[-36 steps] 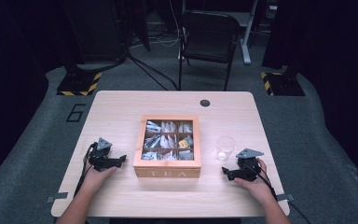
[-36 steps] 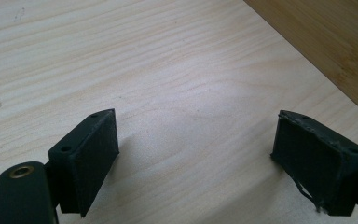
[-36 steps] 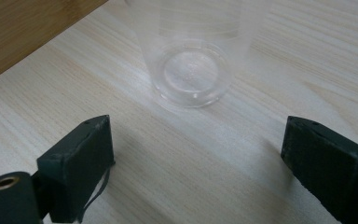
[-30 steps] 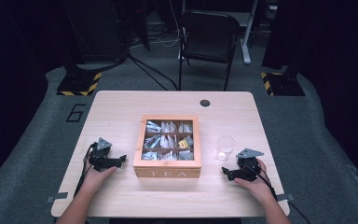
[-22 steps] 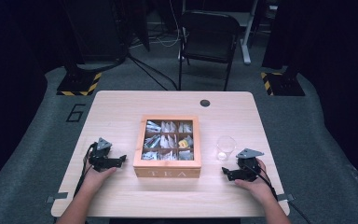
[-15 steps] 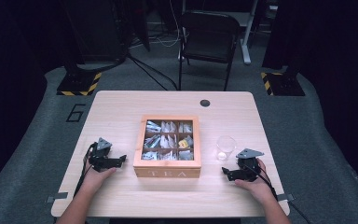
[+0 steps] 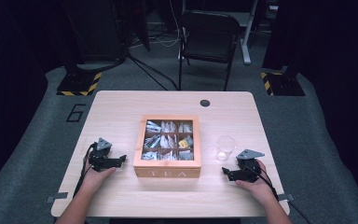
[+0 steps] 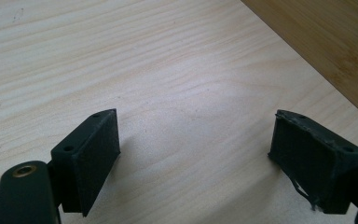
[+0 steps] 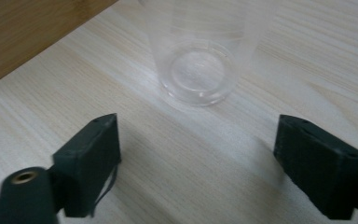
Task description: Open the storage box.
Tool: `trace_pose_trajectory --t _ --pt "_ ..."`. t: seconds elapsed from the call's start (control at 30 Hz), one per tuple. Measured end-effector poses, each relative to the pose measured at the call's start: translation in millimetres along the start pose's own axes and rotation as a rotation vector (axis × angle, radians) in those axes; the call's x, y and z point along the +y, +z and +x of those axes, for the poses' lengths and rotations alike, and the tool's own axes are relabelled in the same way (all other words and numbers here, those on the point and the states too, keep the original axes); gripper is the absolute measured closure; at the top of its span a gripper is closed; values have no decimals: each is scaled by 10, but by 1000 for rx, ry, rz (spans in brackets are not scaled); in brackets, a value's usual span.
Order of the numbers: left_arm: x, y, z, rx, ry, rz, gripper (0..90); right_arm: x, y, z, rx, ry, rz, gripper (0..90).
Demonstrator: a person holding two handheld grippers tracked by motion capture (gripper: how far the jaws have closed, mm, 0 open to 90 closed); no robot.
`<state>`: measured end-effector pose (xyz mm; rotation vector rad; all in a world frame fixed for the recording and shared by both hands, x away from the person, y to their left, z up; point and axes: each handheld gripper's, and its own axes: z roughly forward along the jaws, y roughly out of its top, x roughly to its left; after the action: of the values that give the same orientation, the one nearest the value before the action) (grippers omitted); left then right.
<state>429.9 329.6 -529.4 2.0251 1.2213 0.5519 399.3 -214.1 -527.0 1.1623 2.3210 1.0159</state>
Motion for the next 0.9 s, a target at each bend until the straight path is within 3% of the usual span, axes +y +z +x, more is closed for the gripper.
trace_pose_trajectory --t 0.1,0.2,0.23,0.47,0.73,0.77,0.8,0.9 --pt "6 -14 -1 1 -9 2 178 17 -18 -1 -1 2 -1 293" --pt "12 -33 -3 -9 -13 7 243 35 -39 21 4 23 8 331" --pt "13 -37 -3 -13 -17 7 248 44 -49 25 -2 10 0 343" --pt "28 -97 -22 -40 -41 0 292 107 -133 60 -16 49 -35 361" --pt "44 -223 -59 -54 -73 -50 332 182 -210 126 -36 71 -60 417" --pt "44 -223 -59 -54 -73 -50 337 182 -210 126 -36 71 -60 417" --pt "47 -234 -64 -54 -71 -50 342 197 -228 142 -25 106 -45 431" --pt "56 -261 -86 -61 -77 -59 362 206 -235 155 -32 103 -53 442"
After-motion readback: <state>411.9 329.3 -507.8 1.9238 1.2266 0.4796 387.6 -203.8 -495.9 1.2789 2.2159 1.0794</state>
